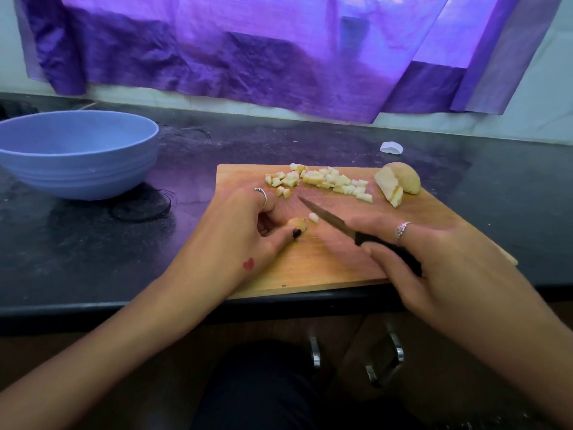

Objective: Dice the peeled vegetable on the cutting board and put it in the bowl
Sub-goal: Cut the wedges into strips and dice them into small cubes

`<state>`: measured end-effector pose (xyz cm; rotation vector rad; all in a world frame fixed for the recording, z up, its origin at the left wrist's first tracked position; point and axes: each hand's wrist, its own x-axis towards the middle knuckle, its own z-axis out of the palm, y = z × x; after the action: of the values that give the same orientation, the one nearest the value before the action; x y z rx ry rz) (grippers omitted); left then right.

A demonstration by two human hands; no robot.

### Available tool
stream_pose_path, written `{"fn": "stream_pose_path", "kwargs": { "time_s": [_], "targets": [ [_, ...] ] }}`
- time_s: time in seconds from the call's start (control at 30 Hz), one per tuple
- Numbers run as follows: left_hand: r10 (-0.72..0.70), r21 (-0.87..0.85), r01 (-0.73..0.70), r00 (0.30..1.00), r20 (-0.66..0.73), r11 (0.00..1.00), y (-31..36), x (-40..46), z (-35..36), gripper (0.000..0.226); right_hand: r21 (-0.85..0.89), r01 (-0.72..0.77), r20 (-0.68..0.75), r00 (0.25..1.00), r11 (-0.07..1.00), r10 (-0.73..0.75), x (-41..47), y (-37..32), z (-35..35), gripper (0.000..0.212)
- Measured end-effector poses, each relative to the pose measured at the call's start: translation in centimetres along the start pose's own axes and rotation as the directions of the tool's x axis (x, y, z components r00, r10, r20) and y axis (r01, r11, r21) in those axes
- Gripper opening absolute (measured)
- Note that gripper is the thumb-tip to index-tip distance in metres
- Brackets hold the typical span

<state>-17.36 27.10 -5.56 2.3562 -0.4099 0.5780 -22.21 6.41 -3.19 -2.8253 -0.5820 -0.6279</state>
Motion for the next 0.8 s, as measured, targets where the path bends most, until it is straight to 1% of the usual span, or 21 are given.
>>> {"fn": "stream_pose_path", "kwargs": {
  "time_s": [0.07, 0.13, 0.23, 0.33, 0.4, 0.5, 0.63, 0.7, 0.8],
  "targets": [
    [-0.01, -0.022, 0.01, 1.0, 0.003, 1.0, 0.0, -0.1, -0.1, 0.021, 0.085, -0.023, -0.021, 0.999, 0.996, 0.025, 0.4, -0.3, 0.2, 0.034],
    [-0.018, -0.044, 0.018, 1.0, 0.011, 0.999, 0.1, -0.1, -0.3, 0.016, 0.14, -0.026, 0.016, 1.0, 0.99, 0.024, 0.8, -0.8, 0.4, 0.033],
    [-0.026, -0.064, 0.027, 0.999, 0.028, 0.998, 0.2, -0.1, -0.5, 0.01, 0.15, -0.037, 0.081, 0.996, 0.988, 0.025, 1.2, -1.2, 0.7, 0.035],
    [-0.031, -0.071, 0.033, 0.999, 0.03, 0.997, 0.1, -0.1, -0.5, 0.01, 0.17, -0.043, 0.116, 0.993, 0.985, 0.024, 2.1, -1.6, 1.0, 0.033],
    [-0.027, -0.064, 0.03, 0.999, 0.036, 0.998, 0.1, 0.0, -0.4, 0.01, 0.149, -0.026, 0.15, 0.989, 0.989, 0.004, 3.2, -1.8, 1.3, 0.032],
    [-0.021, -0.042, 0.023, 0.999, 0.036, 0.999, 0.0, 0.0, -0.2, 0.012, 0.037, 0.035, 0.174, 0.984, 0.999, -0.041, 4.3, -2.1, 1.6, 0.033],
    [-0.013, -0.012, 0.013, 1.0, 0.001, 1.0, 0.1, -0.2, 0.1, 0.013, 0.089, -0.002, 0.219, 0.975, 0.996, -0.018, 2.6, -1.8, 1.0, 0.036],
    [-0.003, -0.014, 0.003, 1.0, -0.013, 1.0, 0.1, -0.2, 0.0, 0.013, 0.086, 0.0, 0.19, 0.982, 0.996, -0.016, 1.0, -1.2, 0.6, 0.034],
    [-0.012, -0.015, 0.012, 1.0, -0.001, 1.0, 0.1, -0.2, 0.0, 0.015, 0.046, 0.005, 0.057, 0.998, 0.999, -0.007, -0.5, -0.2, 0.0, 0.033]
  ]
}}
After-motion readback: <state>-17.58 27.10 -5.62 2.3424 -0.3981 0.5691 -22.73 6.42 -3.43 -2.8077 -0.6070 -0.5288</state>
